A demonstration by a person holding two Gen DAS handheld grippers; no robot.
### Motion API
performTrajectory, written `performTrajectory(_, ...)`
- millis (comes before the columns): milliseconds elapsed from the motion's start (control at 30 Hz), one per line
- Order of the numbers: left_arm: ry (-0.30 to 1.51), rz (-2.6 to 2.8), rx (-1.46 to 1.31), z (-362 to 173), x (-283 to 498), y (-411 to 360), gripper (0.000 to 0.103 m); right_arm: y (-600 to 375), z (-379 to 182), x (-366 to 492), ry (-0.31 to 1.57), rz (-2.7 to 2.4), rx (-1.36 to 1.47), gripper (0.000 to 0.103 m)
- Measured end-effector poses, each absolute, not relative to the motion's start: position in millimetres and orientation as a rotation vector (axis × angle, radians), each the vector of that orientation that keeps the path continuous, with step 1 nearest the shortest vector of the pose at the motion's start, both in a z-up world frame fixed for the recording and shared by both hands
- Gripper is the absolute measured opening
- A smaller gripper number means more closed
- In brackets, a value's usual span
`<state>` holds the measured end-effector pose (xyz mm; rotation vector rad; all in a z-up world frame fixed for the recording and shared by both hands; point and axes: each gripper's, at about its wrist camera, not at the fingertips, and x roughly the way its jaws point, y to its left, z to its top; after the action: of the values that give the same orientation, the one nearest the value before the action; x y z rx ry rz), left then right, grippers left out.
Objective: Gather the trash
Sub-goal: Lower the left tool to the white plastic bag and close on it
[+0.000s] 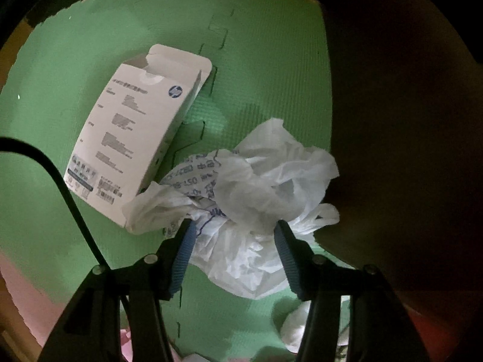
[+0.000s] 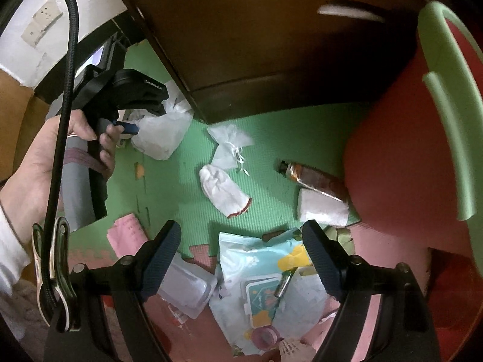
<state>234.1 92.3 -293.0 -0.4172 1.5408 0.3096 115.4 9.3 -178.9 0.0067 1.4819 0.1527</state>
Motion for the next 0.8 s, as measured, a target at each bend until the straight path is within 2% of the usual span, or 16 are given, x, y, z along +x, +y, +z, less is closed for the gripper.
performTrajectory(300,1.587,0.284,-0.272,-306.7,236.0,63.7,0.062,4.3,-184.4,117.0,1.491,0.157,0.028,0.084)
performTrajectory(633,1.598,0.275,-0.231,-314.3,240.9,40.6,0.069,1.0,-190.5,117.8,1.498,0.144,0.032,0.084)
performTrajectory(733,1.601,0.256,-0.223,-315.1,240.1,34.2,0.068,1.3,-191.7,119.9,1.503,0.142,0.037,0.079)
performTrajectory(800,1.596,0.243,-0.197,-315.8,236.1,43.2,0.064,1.0,-191.9,121.5,1.502,0.146,0.045,0.079)
